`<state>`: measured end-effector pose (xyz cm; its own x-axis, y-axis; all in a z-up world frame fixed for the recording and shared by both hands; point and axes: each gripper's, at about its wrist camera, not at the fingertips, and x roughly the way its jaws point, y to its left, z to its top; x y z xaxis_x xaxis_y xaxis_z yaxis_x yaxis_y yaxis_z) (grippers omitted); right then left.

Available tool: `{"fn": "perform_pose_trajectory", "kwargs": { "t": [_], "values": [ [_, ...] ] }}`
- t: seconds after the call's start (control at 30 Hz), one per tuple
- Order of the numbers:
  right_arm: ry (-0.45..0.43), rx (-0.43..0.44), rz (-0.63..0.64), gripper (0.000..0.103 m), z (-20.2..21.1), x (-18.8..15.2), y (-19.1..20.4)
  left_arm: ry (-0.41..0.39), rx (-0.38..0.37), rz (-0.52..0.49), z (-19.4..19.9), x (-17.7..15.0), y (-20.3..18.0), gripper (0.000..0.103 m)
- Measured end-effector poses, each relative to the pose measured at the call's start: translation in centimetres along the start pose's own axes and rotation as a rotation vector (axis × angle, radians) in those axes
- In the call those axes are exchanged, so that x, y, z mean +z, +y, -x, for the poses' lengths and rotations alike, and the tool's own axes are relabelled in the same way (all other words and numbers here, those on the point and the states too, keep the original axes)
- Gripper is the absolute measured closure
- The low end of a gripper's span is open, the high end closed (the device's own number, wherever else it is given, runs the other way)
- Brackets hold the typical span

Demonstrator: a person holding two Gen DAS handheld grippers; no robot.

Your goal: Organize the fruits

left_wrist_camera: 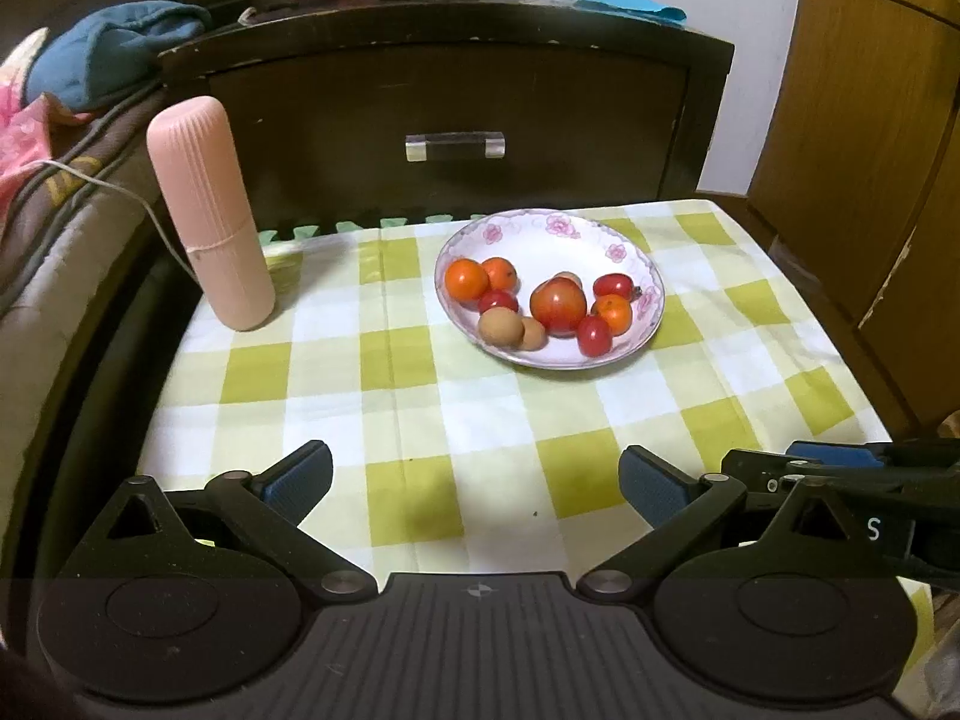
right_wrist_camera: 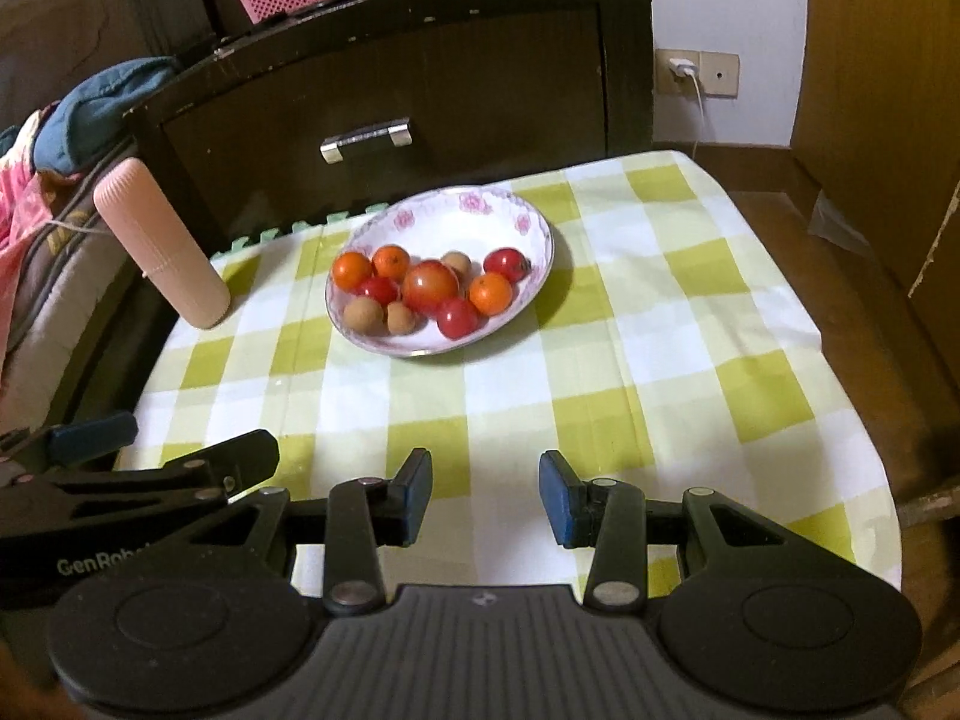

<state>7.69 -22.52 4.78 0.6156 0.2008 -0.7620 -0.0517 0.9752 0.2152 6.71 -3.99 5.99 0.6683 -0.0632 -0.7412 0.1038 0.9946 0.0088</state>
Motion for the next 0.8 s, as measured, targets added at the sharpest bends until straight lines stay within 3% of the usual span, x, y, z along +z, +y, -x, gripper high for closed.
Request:
{"fn": "perform_pose_trajectory", "kwargs": {
  "t": [0.37,0.6,0.8],
  "values": [
    [0.019,-0.008,0.0,0.065,-0.1,-1.0,0.0,0.035,0.004,-0.013,-0.1,-0.6,-0.1,0.001],
    [0.034,-0.01,-0.011,0.065,-0.2,-1.7,-0.1,-0.016,0.022,-0.075,0.5,-0.8,-0.6,0.003],
    [0.04,-0.008,-0.011,0.065,0.0,-2.0,0.0,-0.014,0.026,-0.059,0.6,-1.2,-0.3,0.002]
  ]
}}
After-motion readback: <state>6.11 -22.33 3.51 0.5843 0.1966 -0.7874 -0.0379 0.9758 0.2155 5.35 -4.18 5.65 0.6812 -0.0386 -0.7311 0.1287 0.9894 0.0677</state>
